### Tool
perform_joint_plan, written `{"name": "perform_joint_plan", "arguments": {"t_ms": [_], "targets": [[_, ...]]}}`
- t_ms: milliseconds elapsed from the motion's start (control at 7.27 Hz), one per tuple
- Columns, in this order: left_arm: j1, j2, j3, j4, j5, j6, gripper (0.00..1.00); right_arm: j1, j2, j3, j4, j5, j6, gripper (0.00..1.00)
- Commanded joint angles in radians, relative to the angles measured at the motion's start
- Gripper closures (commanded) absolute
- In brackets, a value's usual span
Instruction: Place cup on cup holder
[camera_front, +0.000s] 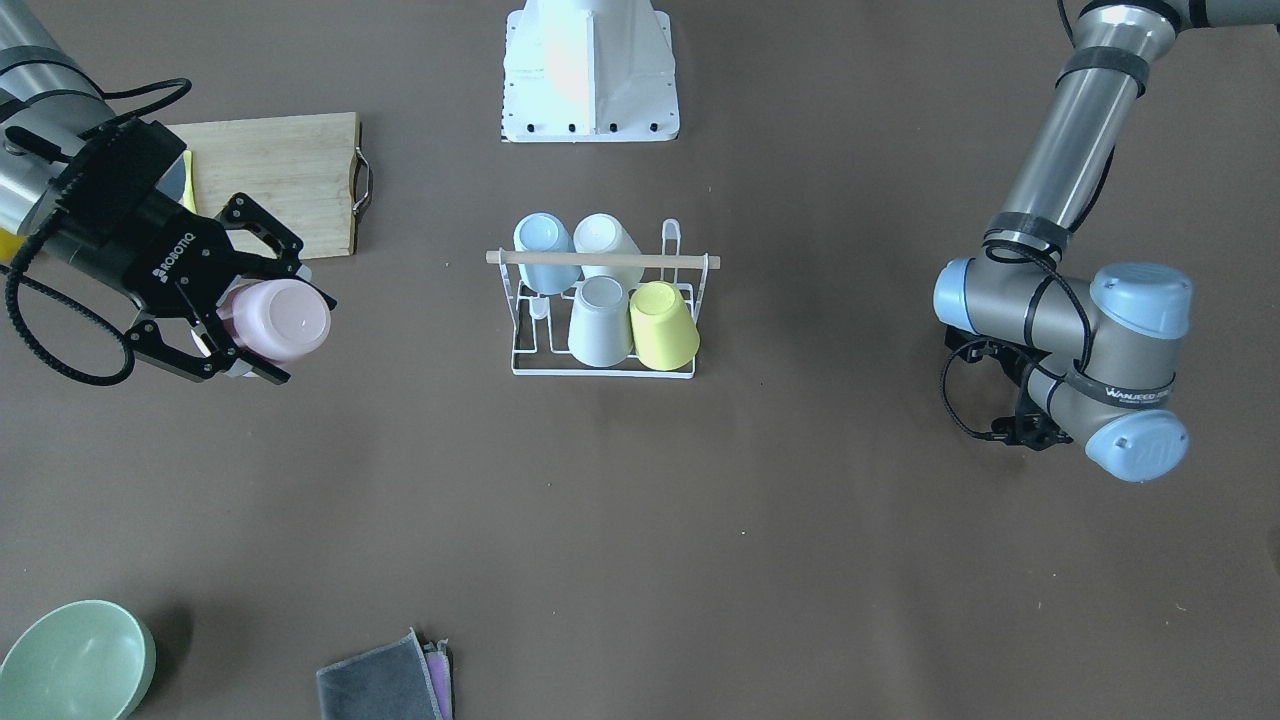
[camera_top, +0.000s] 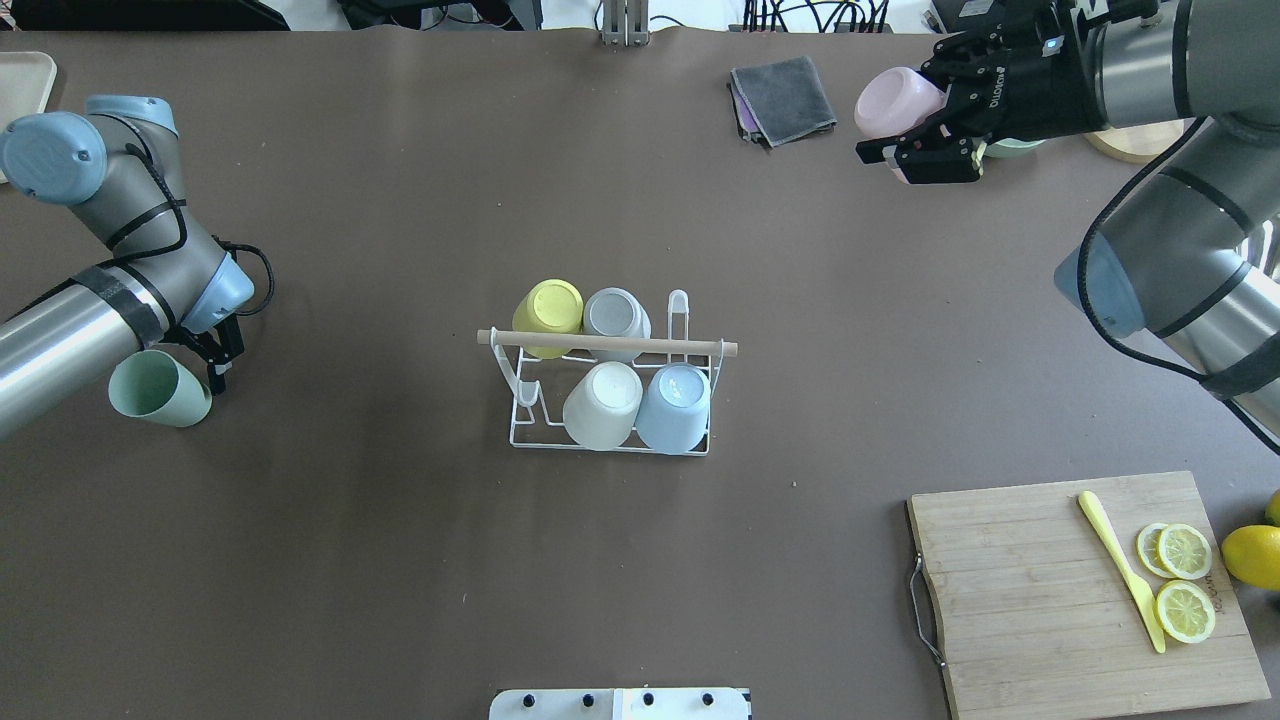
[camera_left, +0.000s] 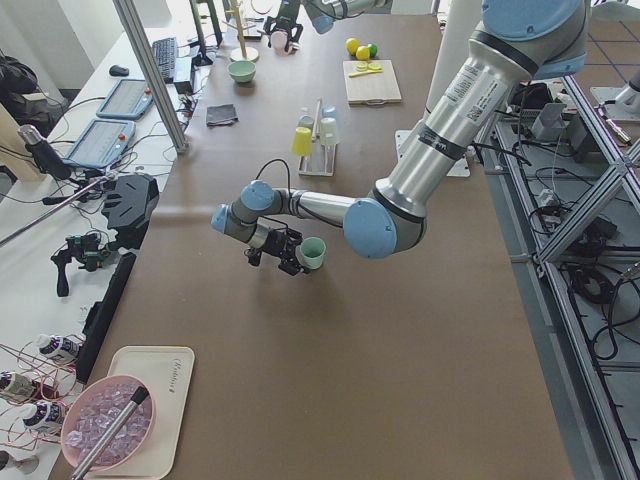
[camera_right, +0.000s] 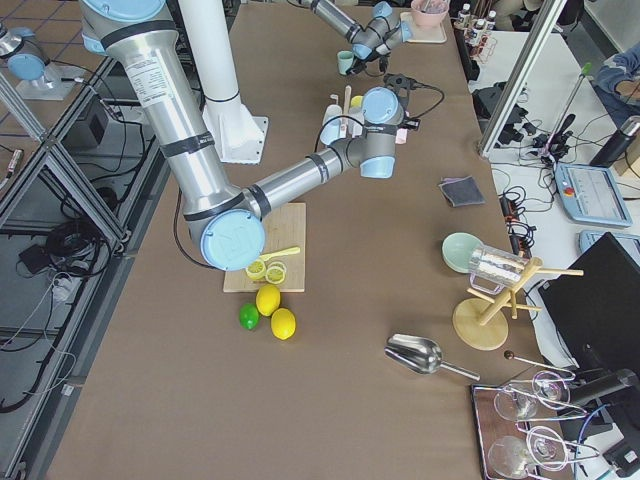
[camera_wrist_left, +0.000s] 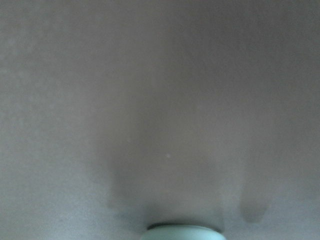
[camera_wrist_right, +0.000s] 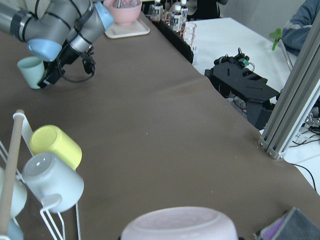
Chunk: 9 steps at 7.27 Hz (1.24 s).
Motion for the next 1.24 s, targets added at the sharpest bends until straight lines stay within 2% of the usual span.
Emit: {"name": "perform_joint_plan", "arguments": {"t_ms": [0,275,550,1101], "targets": [[0.000,-0.004,-0.004,0.019,0.000,0.000,0.02,-0.094,0.045,-0.003,0.150,-0.167,0.228,1.00],[0.000,-0.004,-0.009,0.028,0.000,0.000,0.02,-0.223,0.054,-0.003,0.252,-0.357,0.297,1.00],[0.000,-0.003,-0.012,0.029,0.000,0.000,0.02,-0.306,0.082,-0.003,0.280,-0.479,0.298,1.00],[0.000,0.002,-0.003,0.034,0.000,0.032,0.03,-0.320,0.120,-0.071,0.284,-0.484,0.221,1.00]]}}
